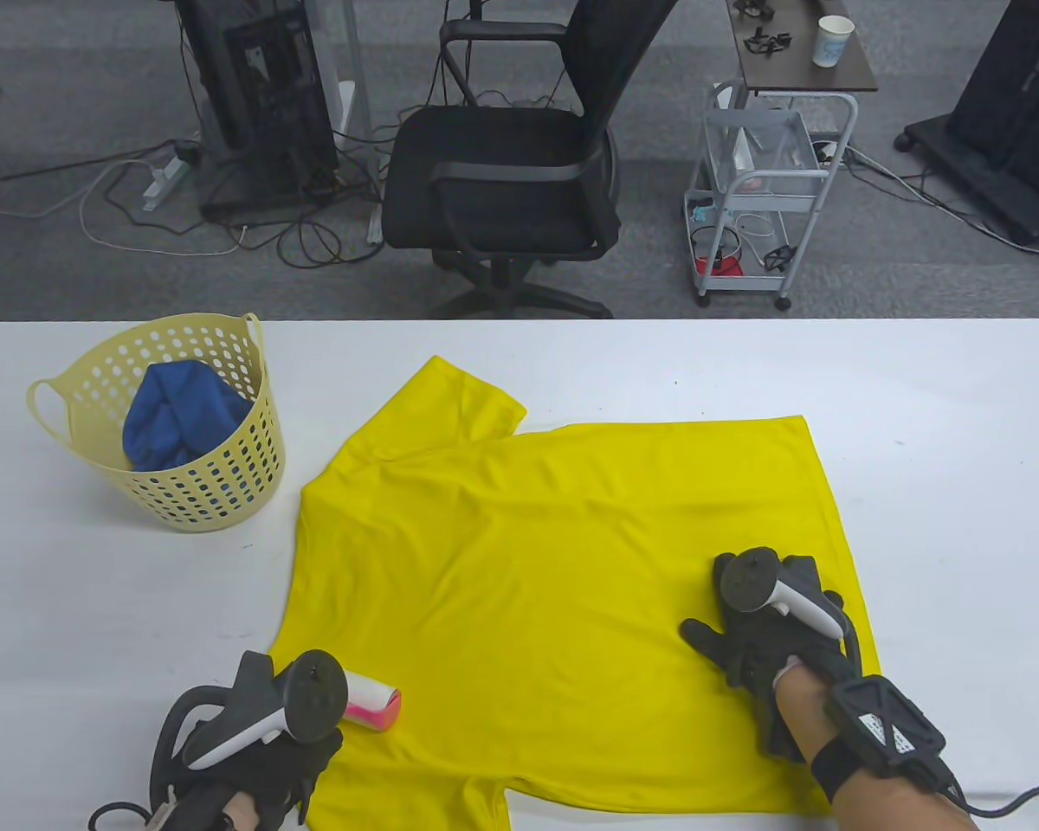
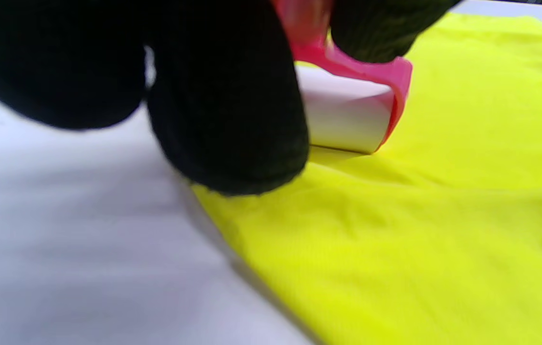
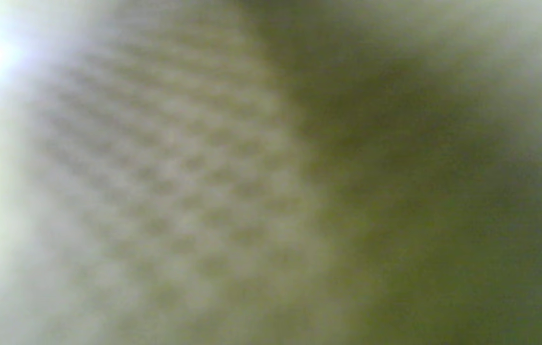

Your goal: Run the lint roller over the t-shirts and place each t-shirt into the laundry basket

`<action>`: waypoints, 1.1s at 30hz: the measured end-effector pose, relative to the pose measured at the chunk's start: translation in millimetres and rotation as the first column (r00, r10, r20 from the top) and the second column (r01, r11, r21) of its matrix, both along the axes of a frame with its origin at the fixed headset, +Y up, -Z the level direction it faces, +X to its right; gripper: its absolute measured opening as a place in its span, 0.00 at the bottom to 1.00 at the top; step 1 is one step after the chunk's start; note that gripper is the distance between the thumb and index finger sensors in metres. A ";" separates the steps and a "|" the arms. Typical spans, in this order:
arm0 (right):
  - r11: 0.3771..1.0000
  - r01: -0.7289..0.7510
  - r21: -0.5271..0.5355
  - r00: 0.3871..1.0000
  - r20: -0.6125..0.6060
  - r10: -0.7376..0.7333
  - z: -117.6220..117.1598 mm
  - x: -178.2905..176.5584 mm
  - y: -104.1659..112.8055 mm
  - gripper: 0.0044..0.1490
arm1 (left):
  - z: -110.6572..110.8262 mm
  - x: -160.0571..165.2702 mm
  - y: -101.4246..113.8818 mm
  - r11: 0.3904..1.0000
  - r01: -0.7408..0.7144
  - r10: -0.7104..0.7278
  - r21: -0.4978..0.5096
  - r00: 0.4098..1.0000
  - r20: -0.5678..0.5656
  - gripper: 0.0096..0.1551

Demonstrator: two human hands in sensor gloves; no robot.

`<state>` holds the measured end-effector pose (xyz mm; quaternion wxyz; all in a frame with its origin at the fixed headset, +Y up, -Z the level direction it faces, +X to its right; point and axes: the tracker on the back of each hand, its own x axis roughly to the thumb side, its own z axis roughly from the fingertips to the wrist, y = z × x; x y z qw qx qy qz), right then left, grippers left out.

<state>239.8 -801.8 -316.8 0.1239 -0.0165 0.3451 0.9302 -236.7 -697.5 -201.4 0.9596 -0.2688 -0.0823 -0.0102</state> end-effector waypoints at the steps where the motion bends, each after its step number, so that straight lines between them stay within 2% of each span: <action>1: 1.000 0.000 0.001 1.000 0.000 0.000 0.2 0.0 0.0 0.60 | -6.6 3.3 -0.7 1.000 0.009 -0.009 0.010 1.000 0.007 0.36; 4: 1.000 -0.001 0.002 1.000 0.001 0.001 0.5 -0.1 0.0 0.60 | -35.6 15.7 -2.4 0.999 0.030 -0.032 0.045 0.999 0.032 0.36; 8: 1.000 -0.001 0.003 1.000 0.001 0.001 0.8 0.0 -0.1 0.60 | -94.8 38.8 -6.2 0.996 0.030 -0.033 0.085 0.999 0.035 0.36; 12: 1.000 -0.003 0.012 1.000 0.004 0.003 1.4 -0.1 -0.1 0.60 | -166.5 71.9 -16.9 0.994 0.018 -0.010 0.109 0.997 -0.077 0.37; 14: 1.000 -0.004 0.014 1.000 0.005 0.004 1.2 0.0 -0.3 0.60 | -191.9 83.9 -20.8 0.992 0.022 -0.008 0.124 0.993 -0.117 0.37; 17: 1.000 -0.004 0.012 1.000 0.007 0.004 1.1 0.0 -0.1 0.60 | -218.7 93.5 -26.1 0.989 0.000 0.027 0.150 0.983 -0.180 0.37; 19: 1.000 -0.004 0.009 1.000 0.007 0.004 1.0 0.0 0.0 0.60 | -227.5 96.3 -29.2 0.988 -0.039 0.070 0.151 0.977 -0.204 0.38; 22: 1.000 -0.003 0.010 1.000 0.007 0.003 1.2 0.1 0.0 0.60 | -223.5 98.3 -28.8 0.990 0.000 0.026 0.142 0.983 -0.184 0.38; 26: 1.000 -0.001 0.009 1.000 0.006 0.001 1.3 0.0 -0.1 0.60 | -193.7 89.6 -22.3 0.993 0.054 -0.045 0.103 0.995 -0.086 0.39; 30: 1.000 -0.002 0.017 1.000 0.004 0.002 1.1 0.0 -0.2 0.60 | -138.4 64.6 -12.9 0.999 0.033 -0.033 0.015 0.999 -0.009 0.38; 31: 1.000 -0.002 0.017 1.000 0.004 0.002 1.1 0.0 -0.2 0.60 | -128.4 60.6 -11.6 0.999 0.036 -0.036 0.008 0.999 0.009 0.38; 33: 1.000 -0.003 0.019 1.000 0.003 0.003 1.0 -0.1 -0.1 0.60 | -94.4 47.5 -9.6 0.999 0.049 -0.048 -0.003 0.997 0.053 0.39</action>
